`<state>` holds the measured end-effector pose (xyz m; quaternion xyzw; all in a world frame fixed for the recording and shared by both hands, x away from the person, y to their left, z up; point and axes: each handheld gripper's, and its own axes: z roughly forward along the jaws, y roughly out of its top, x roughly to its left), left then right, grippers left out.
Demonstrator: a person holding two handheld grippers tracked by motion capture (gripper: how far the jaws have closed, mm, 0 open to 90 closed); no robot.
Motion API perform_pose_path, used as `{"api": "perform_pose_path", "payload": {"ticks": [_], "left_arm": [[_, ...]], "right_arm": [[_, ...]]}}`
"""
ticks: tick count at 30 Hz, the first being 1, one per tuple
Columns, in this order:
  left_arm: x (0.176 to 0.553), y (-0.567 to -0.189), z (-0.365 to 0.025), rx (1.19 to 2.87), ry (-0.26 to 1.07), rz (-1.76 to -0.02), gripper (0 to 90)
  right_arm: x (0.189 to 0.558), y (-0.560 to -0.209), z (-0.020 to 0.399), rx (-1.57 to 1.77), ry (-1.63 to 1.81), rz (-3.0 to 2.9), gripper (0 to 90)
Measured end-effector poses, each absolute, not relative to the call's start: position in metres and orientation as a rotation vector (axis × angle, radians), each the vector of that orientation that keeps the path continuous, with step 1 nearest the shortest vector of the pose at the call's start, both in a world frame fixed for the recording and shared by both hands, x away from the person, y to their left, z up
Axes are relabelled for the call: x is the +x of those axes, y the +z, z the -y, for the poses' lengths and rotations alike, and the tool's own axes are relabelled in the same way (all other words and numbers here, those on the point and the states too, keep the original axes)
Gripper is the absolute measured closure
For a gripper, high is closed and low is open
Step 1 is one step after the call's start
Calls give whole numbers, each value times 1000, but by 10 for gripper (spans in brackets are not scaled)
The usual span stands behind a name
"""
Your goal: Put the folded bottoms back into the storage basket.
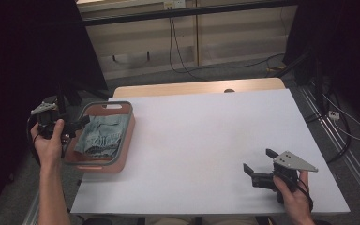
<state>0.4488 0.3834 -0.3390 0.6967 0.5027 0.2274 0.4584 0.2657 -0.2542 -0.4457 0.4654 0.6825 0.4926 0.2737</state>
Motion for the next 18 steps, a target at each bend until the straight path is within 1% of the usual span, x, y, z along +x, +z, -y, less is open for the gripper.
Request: {"api": "perform_pose_path", "payload": {"ticks": [4, 7, 10, 18], "left_arm": [[443, -337, -380, 1754, 569, -1225, 51], [437, -339, -376, 1786, 510, -1148, 64], [428, -341, -371, 1817, 538, -1138, 61], [408, -344, -369, 1849, 548, -1146, 60]], "right_arm": [[266, -446, 252, 1252, 1318, -1836, 18], [266, -446, 252, 1246, 1317, -1841, 17], [265, -446, 253, 1249, 1322, -1839, 17], [267, -446, 252, 1239, 1327, -1846, 17]]}}
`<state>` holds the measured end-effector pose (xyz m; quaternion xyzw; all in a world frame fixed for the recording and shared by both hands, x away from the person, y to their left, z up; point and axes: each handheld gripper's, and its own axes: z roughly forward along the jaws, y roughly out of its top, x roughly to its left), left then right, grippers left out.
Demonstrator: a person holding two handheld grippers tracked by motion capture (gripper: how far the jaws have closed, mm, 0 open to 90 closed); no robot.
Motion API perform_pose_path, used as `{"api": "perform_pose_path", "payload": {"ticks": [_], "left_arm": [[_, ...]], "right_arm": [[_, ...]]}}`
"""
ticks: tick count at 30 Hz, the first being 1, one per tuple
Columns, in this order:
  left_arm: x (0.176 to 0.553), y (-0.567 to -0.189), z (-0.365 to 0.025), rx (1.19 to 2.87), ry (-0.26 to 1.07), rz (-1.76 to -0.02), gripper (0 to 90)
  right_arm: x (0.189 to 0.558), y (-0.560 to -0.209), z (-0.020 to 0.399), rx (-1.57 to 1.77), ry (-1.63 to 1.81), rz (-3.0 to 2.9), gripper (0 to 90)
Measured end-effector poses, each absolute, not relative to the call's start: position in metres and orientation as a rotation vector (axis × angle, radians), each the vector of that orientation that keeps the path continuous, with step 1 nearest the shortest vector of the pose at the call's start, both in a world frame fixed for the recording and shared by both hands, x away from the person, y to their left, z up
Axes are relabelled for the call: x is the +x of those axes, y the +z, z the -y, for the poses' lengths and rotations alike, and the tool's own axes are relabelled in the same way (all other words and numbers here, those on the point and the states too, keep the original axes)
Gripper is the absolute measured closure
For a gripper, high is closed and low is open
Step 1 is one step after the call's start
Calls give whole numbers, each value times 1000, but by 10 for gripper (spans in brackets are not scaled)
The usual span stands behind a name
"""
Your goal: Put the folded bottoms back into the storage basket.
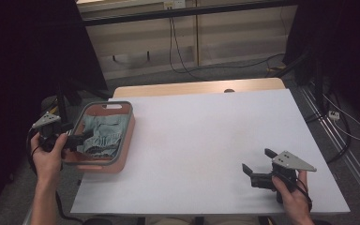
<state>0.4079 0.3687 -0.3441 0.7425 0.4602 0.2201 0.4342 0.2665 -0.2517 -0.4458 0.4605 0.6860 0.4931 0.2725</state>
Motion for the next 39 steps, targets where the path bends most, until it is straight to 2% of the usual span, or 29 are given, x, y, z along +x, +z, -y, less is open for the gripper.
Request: {"api": "perform_pose_path", "payload": {"ticks": [5, 9, 15, 21, 24, 28, 39], "left_arm": [[396, -350, -361, 1878, 588, -1161, 66], [385, -350, -359, 1873, 562, -1146, 65], [367, -352, -352, 1924, 625, -1141, 71], [357, -359, -342, 1930, 547, -1130, 72], [350, -364, -338, 1863, 526, -1142, 76], [344, -371, -336, 1852, 527, -1149, 77], [338, -371, -308, 1942, 474, -1040, 56]], "right_arm": [[267, -446, 252, 1244, 1324, -1844, 17], [268, -446, 251, 1245, 1320, -1848, 18], [267, -446, 252, 1240, 1321, -1845, 17], [267, -446, 250, 1240, 1320, -1851, 18], [267, -446, 250, 1239, 1320, -1850, 18], [267, -446, 251, 1238, 1320, -1850, 18], [268, -446, 250, 1237, 1322, -1853, 18]]}}
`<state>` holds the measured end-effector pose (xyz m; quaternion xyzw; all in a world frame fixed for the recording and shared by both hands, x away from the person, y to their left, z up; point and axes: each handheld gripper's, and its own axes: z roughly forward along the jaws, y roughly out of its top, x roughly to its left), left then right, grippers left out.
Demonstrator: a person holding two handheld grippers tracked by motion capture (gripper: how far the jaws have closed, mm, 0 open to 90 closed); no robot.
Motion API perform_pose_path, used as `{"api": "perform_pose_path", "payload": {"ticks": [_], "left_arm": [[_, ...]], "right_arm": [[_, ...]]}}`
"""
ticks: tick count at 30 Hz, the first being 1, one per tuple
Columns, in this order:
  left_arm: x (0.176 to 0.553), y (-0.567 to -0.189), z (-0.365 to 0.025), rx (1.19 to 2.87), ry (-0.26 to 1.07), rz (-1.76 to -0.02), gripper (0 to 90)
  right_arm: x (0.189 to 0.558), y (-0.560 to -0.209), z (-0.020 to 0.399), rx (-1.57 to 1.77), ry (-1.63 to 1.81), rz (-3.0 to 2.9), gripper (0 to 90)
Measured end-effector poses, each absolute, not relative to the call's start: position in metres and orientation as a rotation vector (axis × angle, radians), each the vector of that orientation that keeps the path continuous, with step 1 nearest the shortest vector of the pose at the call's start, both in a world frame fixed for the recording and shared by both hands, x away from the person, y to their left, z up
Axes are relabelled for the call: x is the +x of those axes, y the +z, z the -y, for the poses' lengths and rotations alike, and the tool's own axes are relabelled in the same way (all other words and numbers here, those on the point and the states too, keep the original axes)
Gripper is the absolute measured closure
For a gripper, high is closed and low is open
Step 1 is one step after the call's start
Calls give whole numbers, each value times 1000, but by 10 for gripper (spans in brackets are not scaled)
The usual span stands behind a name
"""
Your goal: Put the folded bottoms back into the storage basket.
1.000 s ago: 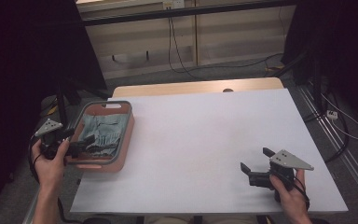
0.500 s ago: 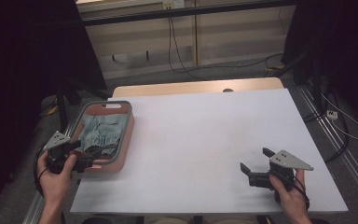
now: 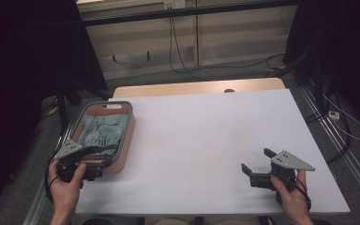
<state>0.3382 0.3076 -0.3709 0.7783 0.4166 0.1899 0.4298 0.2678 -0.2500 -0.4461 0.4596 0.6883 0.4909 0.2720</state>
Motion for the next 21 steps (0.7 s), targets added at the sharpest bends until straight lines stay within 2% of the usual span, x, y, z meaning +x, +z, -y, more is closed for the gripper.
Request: {"api": "perform_pose_path", "payload": {"ticks": [11, 15, 21], "left_arm": [[345, -373, -274, 2004, 444, -941, 55], [347, -374, -263, 1987, 508, -937, 55], [352, -372, -250, 2005, 468, -897, 53]], "right_arm": [[267, -446, 252, 1236, 1326, -1848, 18], [267, -446, 251, 1238, 1324, -1850, 18], [268, -446, 251, 1235, 1322, -1854, 18]]}}
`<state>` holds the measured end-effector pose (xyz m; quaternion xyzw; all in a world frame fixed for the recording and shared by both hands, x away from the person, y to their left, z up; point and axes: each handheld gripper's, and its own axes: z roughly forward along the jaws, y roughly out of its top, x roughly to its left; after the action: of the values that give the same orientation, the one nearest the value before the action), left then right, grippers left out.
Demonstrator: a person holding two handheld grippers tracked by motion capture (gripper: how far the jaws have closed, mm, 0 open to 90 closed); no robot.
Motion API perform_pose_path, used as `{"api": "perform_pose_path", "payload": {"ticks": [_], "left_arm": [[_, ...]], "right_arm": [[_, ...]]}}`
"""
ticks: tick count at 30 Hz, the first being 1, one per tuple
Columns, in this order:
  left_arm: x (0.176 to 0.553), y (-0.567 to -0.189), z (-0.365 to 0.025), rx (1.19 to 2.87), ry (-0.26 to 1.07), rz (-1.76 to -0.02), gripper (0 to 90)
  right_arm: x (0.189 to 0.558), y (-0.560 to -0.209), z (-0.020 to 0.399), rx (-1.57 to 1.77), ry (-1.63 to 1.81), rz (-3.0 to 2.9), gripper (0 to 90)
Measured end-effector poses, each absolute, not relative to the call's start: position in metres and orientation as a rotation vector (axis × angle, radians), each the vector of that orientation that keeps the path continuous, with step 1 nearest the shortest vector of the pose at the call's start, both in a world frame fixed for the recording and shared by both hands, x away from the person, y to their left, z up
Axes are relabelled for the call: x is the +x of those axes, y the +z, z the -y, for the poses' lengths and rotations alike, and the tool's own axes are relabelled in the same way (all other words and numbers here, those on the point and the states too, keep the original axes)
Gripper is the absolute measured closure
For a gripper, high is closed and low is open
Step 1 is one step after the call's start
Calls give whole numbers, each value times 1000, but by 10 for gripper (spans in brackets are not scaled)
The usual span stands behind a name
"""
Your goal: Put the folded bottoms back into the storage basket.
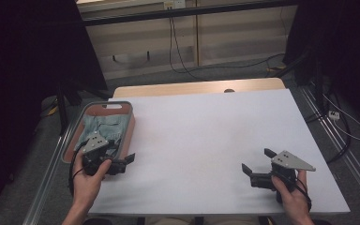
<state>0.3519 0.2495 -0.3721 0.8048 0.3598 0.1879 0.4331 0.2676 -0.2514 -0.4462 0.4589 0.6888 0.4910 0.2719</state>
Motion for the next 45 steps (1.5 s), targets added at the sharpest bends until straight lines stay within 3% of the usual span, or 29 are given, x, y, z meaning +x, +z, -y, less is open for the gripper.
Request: {"api": "perform_pose_path", "payload": {"ticks": [18, 35, 45], "left_arm": [[363, -380, -206, 1997, 362, -820, 52], [347, -406, -181, 1994, 323, -745, 52], [341, -427, -181, 1980, 270, -845, 52]], "right_arm": [[268, -446, 251, 1233, 1324, -1858, 18], [265, -446, 253, 1234, 1321, -1852, 18], [264, -446, 254, 1230, 1320, -1853, 18]]}}
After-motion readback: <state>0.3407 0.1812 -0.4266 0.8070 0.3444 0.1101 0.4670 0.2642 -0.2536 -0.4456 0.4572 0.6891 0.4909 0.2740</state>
